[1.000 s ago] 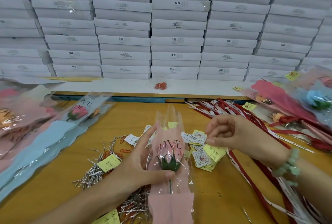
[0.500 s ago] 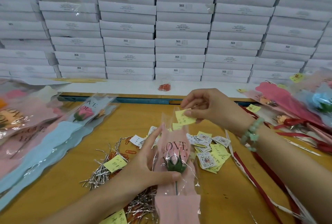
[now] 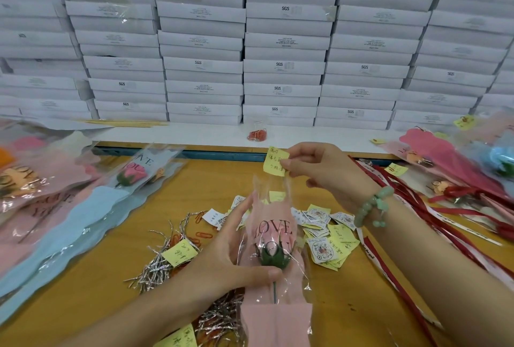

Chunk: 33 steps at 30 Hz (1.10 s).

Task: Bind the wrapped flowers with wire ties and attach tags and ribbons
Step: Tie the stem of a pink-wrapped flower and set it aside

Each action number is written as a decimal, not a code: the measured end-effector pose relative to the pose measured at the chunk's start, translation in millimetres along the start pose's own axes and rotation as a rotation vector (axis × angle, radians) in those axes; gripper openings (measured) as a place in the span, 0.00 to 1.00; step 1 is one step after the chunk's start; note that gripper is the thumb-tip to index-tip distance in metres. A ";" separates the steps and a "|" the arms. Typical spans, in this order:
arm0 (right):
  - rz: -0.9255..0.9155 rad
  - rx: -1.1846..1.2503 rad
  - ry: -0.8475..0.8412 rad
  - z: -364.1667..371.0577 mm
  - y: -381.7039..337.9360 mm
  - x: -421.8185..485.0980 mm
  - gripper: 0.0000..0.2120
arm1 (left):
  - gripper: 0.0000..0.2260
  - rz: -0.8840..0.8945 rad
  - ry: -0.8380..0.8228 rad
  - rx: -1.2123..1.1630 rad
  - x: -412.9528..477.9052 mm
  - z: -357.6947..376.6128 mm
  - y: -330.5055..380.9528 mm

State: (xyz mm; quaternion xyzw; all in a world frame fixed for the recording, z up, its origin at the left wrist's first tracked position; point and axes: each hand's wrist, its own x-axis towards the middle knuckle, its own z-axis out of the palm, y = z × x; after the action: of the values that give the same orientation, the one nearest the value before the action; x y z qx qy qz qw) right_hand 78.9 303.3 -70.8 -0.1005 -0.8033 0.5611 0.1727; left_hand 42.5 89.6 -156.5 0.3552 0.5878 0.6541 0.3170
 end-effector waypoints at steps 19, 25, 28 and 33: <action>0.003 -0.200 -0.191 -3.9 4.5 -2.5 0.08 | 0.50 -0.009 -0.004 -0.056 2.9 -1.3 -2.6; -0.025 -0.236 -0.191 -6.3 6.8 -1.6 0.06 | 0.49 0.009 0.000 -0.043 2.9 -1.0 -3.6; -0.034 -0.236 -0.197 -7.3 7.0 -2.0 0.06 | 0.48 0.013 0.003 -0.036 2.8 -1.4 -4.3; -0.067 -0.286 -0.240 -5.0 5.7 -2.7 0.10 | 0.48 0.004 0.007 -0.031 3.4 -3.0 -6.0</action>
State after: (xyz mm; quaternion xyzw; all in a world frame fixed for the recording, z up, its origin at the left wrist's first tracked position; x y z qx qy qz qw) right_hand 83.2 308.7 -74.9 -0.0292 -0.8925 0.4432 0.0781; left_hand 38.1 91.4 -162.4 0.3494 0.5780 0.6648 0.3190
